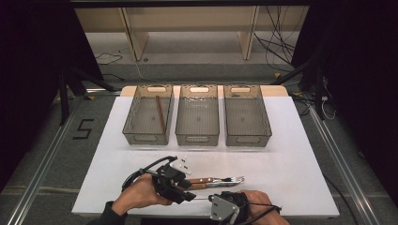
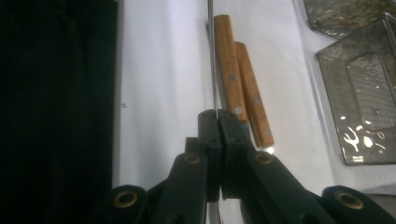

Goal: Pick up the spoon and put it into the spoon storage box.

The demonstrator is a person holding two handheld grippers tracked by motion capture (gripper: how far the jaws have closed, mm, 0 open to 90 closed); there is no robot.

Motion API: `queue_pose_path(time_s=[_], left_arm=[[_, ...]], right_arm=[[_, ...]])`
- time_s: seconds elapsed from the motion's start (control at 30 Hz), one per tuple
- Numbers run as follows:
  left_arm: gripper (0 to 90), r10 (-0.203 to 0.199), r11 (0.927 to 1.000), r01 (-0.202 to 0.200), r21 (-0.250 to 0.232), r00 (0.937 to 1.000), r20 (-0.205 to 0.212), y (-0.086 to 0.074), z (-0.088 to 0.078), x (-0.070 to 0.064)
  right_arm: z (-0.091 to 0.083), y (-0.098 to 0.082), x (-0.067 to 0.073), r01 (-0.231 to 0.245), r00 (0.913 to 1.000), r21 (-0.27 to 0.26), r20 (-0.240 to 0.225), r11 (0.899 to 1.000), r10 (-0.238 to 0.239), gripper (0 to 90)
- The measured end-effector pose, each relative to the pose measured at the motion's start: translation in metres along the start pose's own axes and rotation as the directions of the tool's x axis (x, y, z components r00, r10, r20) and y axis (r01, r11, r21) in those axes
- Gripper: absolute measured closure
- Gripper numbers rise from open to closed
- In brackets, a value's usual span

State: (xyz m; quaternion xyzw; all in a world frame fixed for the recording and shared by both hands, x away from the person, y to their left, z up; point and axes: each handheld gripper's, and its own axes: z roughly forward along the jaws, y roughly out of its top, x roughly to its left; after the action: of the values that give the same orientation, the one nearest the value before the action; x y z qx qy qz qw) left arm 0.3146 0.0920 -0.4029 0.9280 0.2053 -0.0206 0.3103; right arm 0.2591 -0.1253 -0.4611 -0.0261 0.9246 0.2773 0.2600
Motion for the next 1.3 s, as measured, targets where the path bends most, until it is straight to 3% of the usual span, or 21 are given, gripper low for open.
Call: queue_pose_path(time_s=[0.03, 0.2, 0.33, 0.43, 0.53, 0.63, 0.83, 0.87, 0.9, 1.0, 1.07, 1.13, 1.3], left_arm=[[50.9, -0.011, 0.9998, 0.011, -0.018, 0.9999, -0.006, -0.001, -0.003, 0.001], [41.2, -0.049, 0.9944, 0.046, -0.095, 0.9986, -0.023, -0.006, -0.019, 0.01], [34.3, -0.075, 0.9827, 0.068, -0.172, 0.9965, -0.037, -0.012, -0.03, 0.017], [30.2, -0.099, 0.9695, 0.086, -0.23, 0.994, -0.046, -0.016, -0.036, 0.021], [27.6, -0.12, 0.9584, 0.098, -0.268, 0.9902, -0.07, -0.019, -0.038, 0.025], [25.5, -0.144, 0.9456, 0.111, -0.306, 0.9858, -0.087, -0.022, -0.037, 0.029], [22.7, -0.183, 0.9255, 0.13, -0.356, 0.9757, -0.12, -0.033, -0.026, 0.038], [22.6, -0.196, 0.9192, 0.14, -0.368, 0.9734, -0.118, -0.035, -0.024, 0.039], [22.6, -0.193, 0.9198, 0.136, -0.368, 0.9734, -0.123, -0.037, -0.022, 0.041], [21.9, -0.213, 0.9062, 0.148, -0.396, 0.9692, -0.124, -0.046, -0.016, 0.045], [21.2, -0.222, 0.8972, 0.149, -0.416, 0.9663, -0.131, -0.051, -0.014, 0.047], [21.1, -0.236, 0.884, 0.159, -0.439, 0.9639, -0.124, -0.056, -0.013, 0.05], [20.9, -0.262, 0.8587, 0.171, -0.483, 0.9568, -0.127, -0.069, -0.007, 0.053]], right_arm=[[-0.002, -0.001, -0.003, 0.02, 0.9998, 0.007, -0.003, 1.0, -0.02, 89.6], [-0.006, -0.004, -0.009, -0.048, 0.9987, -0.004, 0.018, 0.999, 0.048, 89.6], [-0.009, -0.011, -0.018, -0.104, 0.994, -0.011, 0.032, 0.995, 0.104, 89.6], [-0.013, -0.016, -0.028, -0.182, 0.982, -0.032, 0.047, 0.983, 0.183, 89.6], [-0.018, -0.02, -0.038, -0.271, 0.96, -0.055, 0.055, 0.961, 0.274, 89.6], [-0.022, -0.025, -0.05, -0.365, 0.9275, -0.081, 0.057, 0.928, 0.37, 89.6], [-0.026, -0.027, -0.075, -0.524, 0.8456, -0.146, 0.03, 0.839, 0.533, 89.5], [-0.026, -0.026, -0.078, -0.537, 0.8375, -0.152, 0.024, 0.83, 0.546, 89.5], [-0.025, -0.025, -0.082, -0.55, 0.8288, -0.161, 0.018, 0.82, 0.559, 89.5], [-0.024, -0.02, -0.093, -0.597, 0.7942, -0.183, 0.003, 0.781, 0.608, 89.4], [-0.021, -0.018, -0.102, -0.633, 0.7659, -0.196, -0.017, 0.749, 0.643, 89.4], [-0.018, -0.016, -0.108, -0.657, 0.7456, -0.201, -0.028, 0.727, 0.666, 89.4], [-0.011, -0.013, -0.129, -0.729, 0.6753, -0.214, -0.068, 0.65, 0.734, 89.4]])
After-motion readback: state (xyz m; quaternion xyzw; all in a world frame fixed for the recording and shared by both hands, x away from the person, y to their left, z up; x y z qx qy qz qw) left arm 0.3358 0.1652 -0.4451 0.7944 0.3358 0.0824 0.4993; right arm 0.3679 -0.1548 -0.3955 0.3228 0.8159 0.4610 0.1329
